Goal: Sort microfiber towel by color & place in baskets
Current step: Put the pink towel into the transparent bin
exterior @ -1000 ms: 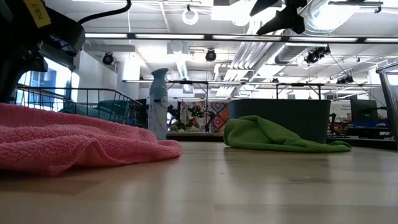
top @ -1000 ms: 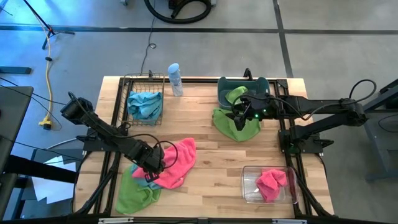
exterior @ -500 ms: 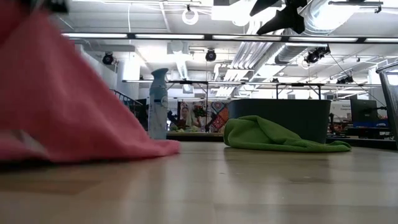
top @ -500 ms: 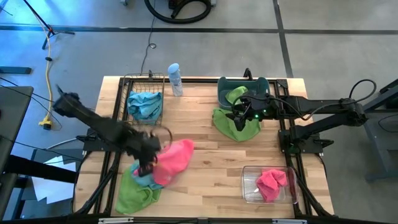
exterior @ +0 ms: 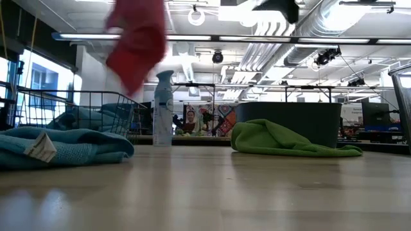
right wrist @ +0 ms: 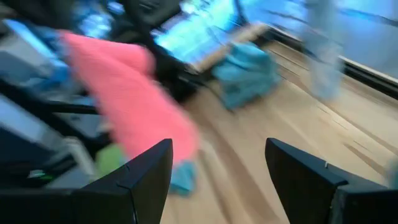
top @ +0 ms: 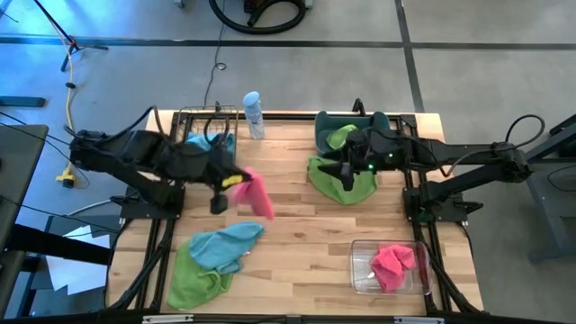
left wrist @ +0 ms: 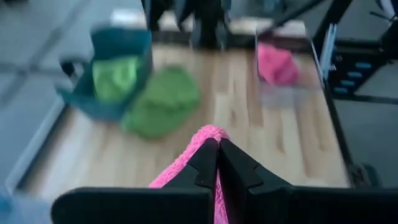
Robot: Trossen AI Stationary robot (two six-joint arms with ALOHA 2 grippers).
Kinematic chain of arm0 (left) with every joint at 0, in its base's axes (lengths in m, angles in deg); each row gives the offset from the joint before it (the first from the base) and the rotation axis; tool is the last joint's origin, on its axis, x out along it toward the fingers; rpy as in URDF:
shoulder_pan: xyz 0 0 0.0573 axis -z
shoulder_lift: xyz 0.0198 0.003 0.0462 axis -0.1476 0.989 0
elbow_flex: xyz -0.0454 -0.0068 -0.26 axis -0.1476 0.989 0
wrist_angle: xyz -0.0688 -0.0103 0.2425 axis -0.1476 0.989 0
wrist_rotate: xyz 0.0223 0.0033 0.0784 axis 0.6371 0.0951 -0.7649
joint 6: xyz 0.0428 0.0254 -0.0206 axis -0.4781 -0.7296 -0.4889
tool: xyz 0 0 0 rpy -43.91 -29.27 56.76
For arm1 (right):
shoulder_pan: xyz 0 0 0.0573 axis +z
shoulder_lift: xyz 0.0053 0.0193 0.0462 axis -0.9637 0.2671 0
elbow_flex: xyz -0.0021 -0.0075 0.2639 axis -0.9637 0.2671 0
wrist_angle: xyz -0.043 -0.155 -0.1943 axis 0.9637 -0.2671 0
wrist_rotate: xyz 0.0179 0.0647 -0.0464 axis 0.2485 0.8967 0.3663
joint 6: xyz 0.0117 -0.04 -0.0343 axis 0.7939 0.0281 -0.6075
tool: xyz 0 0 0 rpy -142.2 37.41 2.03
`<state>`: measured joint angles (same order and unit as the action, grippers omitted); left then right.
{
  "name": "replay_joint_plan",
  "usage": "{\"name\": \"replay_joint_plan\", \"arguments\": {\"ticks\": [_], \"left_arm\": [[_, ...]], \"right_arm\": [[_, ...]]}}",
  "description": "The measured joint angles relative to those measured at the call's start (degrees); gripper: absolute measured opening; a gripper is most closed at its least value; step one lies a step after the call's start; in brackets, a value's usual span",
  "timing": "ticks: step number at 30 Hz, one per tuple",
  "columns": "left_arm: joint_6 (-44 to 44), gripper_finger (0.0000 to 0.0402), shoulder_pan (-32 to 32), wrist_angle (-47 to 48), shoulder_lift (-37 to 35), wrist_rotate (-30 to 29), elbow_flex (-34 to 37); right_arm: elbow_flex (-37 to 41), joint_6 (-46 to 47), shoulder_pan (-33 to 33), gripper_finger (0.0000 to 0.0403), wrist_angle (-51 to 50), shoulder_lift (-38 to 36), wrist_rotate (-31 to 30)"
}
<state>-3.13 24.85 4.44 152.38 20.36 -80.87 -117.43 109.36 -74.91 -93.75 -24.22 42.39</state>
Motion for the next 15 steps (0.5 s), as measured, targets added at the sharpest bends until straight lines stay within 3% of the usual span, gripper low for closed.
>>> {"name": "replay_joint_plan", "arguments": {"ticks": [7,15], "left_arm": [[-15.0,0.0000,-5.3,-14.1,1.7,0.1,0.1],[-21.2,0.0000,-9.3,-23.8,3.7,3.6,0.0]], "right_arm": [[0.0,-4.2,0.1,0.0252,14.4,0.0,6.9],[0.0,-13.1,0.1,0.0252,23.8,0.0,5.4]]}}
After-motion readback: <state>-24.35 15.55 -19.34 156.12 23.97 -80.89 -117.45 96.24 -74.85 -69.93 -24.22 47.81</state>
